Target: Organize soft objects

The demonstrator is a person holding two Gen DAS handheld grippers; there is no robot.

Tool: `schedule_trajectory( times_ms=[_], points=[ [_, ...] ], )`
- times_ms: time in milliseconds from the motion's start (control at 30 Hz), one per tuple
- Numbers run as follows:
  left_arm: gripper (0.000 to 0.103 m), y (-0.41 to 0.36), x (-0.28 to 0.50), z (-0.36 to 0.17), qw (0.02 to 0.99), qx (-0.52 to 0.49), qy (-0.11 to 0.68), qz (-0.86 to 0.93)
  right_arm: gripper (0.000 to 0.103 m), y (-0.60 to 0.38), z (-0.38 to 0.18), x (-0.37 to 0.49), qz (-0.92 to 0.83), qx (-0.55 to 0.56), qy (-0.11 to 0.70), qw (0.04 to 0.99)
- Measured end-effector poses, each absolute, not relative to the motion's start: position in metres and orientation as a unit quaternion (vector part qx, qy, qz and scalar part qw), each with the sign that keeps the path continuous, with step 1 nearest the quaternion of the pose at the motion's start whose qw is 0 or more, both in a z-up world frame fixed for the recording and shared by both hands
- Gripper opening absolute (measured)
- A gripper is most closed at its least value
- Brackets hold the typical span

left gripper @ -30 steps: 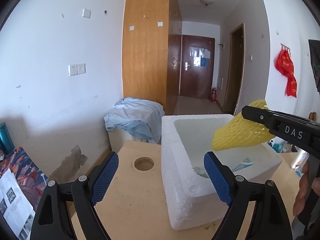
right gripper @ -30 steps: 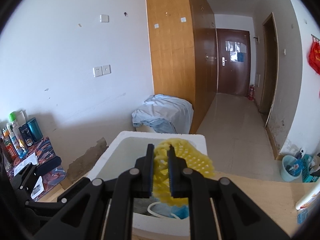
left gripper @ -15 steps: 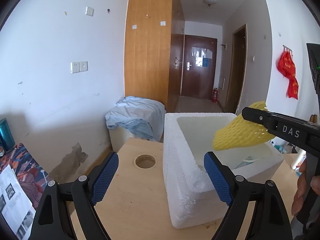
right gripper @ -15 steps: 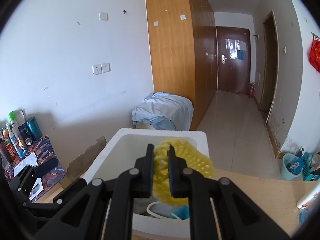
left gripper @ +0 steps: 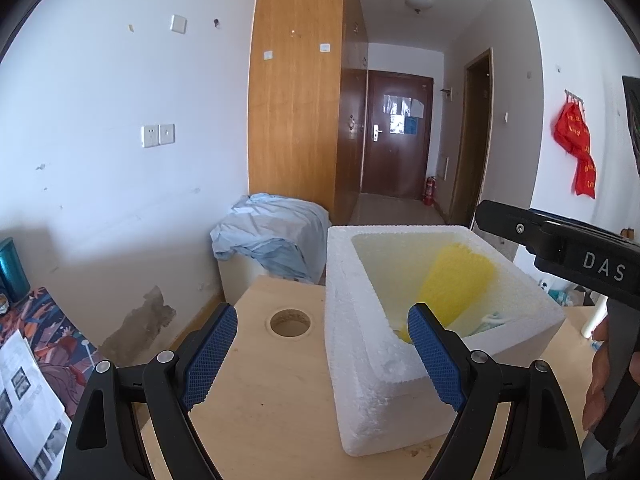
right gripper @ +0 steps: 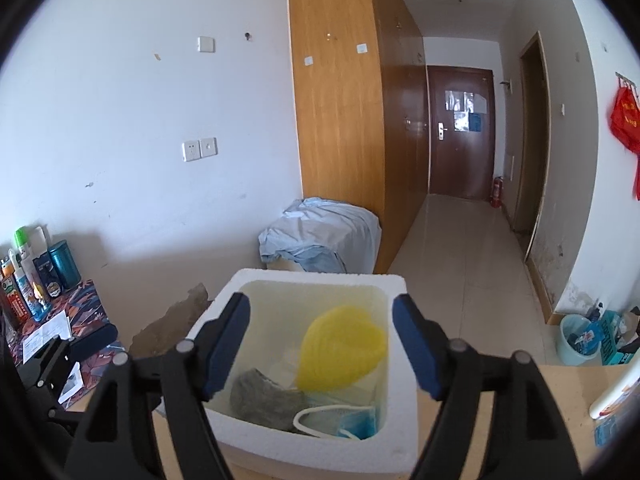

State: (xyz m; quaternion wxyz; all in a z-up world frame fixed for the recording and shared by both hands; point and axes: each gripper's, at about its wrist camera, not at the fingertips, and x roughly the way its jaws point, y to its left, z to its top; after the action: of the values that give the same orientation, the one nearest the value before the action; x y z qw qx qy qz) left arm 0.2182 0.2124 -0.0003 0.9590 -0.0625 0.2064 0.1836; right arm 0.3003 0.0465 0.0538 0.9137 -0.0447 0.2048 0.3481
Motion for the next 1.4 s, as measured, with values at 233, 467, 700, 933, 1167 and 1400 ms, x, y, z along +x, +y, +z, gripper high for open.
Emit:
schedule_trajectory(
  times_ms=[233,467,700,933,1167,1400],
  points=[
    [0.088,0.212,0.219,0.0,0.959,-0.06,0.207,0.182,0.078,0.046,0.052,0.301,0.352,-0.042,0.208,0.912],
    [0.088,0.211,0.217,0.0,0.96,-0.057,0.207,0.182,0.078,0.044,0.054,0.298,0.352,-0.038,0.204,0.913],
    [0.088,0.208,0.211,0.004,0.962,-0.055,0.2,0.178,0.079,0.037,0.059,0.292,0.345,-0.028,0.207,0.915],
    [0.088,0.195,0.19,0.019,0.966,-0.043,0.181,0.177,0.095,0.02,0.065,0.266,0.33,-0.031,0.198,0.922],
    [0.088,0.187,0.171,0.021,0.964,-0.044,0.191,0.181,0.103,-0.002,0.074,0.248,0.312,-0.022,0.19,0.931],
    [0.088,0.173,0.142,0.03,0.965,-0.045,0.185,0.179,0.103,-0.015,0.078,0.227,0.305,-0.023,0.191,0.933]
  ],
)
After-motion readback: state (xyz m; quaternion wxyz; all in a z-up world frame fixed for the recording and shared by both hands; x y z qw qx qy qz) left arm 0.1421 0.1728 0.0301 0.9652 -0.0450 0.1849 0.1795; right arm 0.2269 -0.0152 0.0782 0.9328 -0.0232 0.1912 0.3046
